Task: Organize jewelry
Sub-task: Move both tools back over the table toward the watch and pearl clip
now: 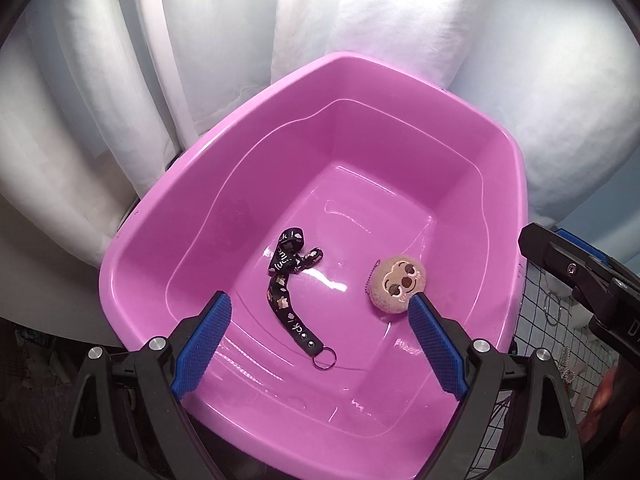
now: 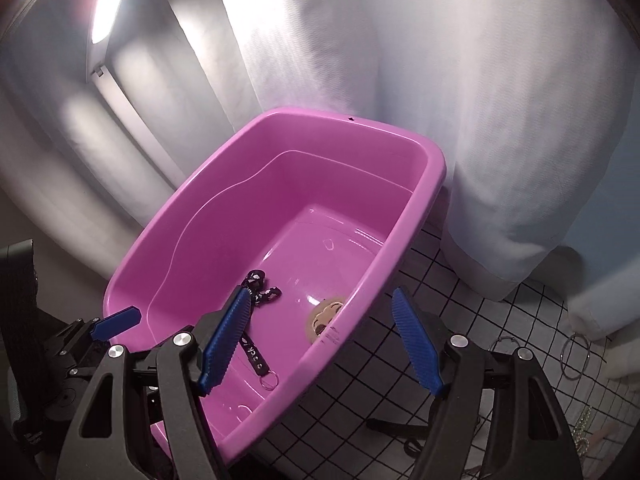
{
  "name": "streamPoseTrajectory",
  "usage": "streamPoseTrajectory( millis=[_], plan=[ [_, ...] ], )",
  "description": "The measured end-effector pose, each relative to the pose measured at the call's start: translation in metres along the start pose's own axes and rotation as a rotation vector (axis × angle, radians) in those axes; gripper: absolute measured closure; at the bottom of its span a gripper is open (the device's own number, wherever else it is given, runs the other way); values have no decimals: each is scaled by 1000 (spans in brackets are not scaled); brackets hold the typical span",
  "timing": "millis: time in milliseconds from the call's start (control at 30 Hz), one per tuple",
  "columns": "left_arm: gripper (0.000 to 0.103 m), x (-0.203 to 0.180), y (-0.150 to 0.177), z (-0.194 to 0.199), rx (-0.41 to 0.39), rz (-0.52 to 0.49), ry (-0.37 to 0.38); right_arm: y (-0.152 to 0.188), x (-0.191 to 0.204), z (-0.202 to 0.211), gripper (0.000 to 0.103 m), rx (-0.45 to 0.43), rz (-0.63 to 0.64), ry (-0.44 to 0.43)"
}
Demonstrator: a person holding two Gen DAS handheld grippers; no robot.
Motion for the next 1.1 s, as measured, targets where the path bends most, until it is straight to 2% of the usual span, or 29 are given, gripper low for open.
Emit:
streamPoseTrajectory(
  millis=[200,367,567,733,833,967,1100],
  plan=[
    [15,-31,2,9,-35,-105,76,20,-37,28,33,-58,-101,62],
    [15,-71,10,16,-47,-216,135,52,-78,55,33,-102,-210,111],
    [15,-140,29,26,-81,-379,183,104,-139,85,33,-143,-345,144],
    [15,-206,55,28,-99,-460,249,154,-199,117,33,-180,-436,173],
    [15,-248,76,26,-106,-477,265,184,-241,140,33,-190,-462,206],
    [15,-288,109,16,-63,-432,268,221,-299,170,33,-177,-484,239],
    [15,-316,141,4,-44,-396,227,252,-352,188,33,-172,-495,234]
  ],
)
Point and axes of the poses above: each gripper's, at about its wrist camera, not at the fingertips, and z roughly against the way its jaws point, x to its left, y to its underside, the point moved 1 cm from there along -z, roughly the way its jaws point, and after that the axes turned 12 degrees about -z, right-handed, at the moved point
